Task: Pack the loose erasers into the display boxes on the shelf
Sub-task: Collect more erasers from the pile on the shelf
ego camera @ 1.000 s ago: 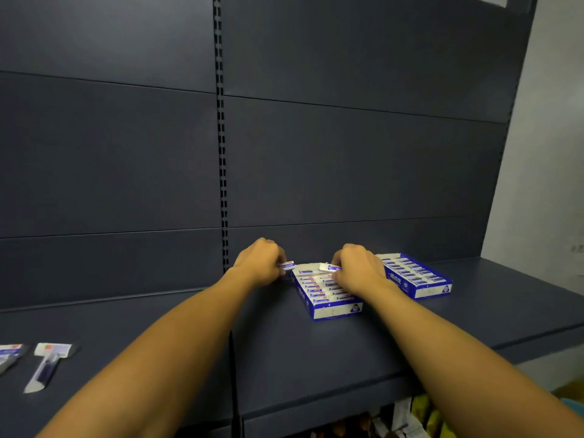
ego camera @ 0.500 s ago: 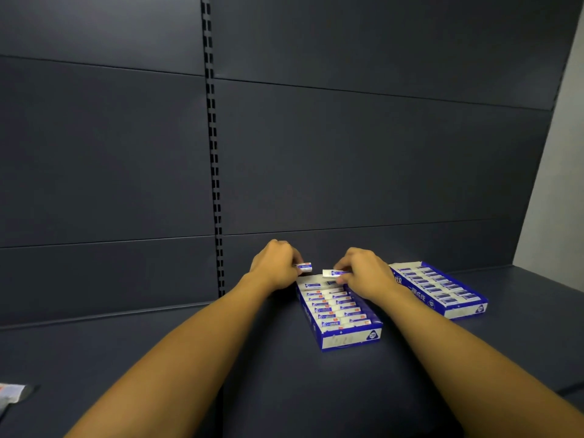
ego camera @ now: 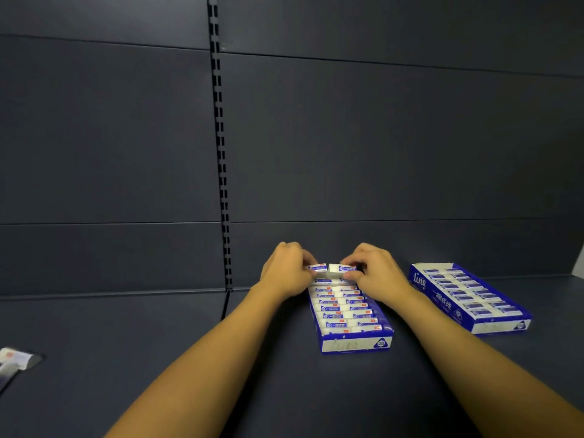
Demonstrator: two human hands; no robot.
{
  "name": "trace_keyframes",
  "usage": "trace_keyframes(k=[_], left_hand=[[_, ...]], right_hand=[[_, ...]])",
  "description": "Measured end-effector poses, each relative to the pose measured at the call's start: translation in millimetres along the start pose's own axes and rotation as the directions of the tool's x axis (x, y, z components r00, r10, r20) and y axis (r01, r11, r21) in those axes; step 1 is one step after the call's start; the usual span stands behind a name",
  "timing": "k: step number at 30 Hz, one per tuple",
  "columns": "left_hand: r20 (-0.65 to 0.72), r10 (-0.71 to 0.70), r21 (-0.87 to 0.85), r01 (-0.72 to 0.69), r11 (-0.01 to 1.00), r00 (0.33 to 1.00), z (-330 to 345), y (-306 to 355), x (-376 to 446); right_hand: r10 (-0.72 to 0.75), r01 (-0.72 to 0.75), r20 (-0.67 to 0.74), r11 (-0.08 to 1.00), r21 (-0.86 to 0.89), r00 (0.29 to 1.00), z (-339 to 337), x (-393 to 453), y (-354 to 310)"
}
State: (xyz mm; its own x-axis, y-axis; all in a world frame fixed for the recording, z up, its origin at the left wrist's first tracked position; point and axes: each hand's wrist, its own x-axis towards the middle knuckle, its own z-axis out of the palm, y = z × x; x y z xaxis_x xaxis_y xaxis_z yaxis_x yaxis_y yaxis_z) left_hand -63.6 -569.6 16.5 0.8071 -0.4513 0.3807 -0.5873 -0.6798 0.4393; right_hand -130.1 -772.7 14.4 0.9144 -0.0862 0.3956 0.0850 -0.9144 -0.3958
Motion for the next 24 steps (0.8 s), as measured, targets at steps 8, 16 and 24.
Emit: trace_keyframes(k=[8, 16, 24], left_hand=[[-0.059, 0.036, 0.033, -0.034, 0.999, 0.998, 23.8, 6.0, -13.9], [-0.097, 0.037, 0.099, -0.027, 0.995, 0.995, 34.8, 5.3, -21.0], [-0.075, -0.013, 0.133, 0.023, 0.991, 0.997, 34.3, 12.1, -20.9]], right_hand=[[0.001, 0.007, -0.051, 0.987, 0.162, 0.999, 16.7, -9.3, 22.8], [0.008, 0.002, -0.081, 0.991, 0.131, 0.997, 16.9, -5.1, 27.2], [0.032, -0.029, -0.064, 0.998, 0.053, 0.997, 20.6, -2.8, 29.5]])
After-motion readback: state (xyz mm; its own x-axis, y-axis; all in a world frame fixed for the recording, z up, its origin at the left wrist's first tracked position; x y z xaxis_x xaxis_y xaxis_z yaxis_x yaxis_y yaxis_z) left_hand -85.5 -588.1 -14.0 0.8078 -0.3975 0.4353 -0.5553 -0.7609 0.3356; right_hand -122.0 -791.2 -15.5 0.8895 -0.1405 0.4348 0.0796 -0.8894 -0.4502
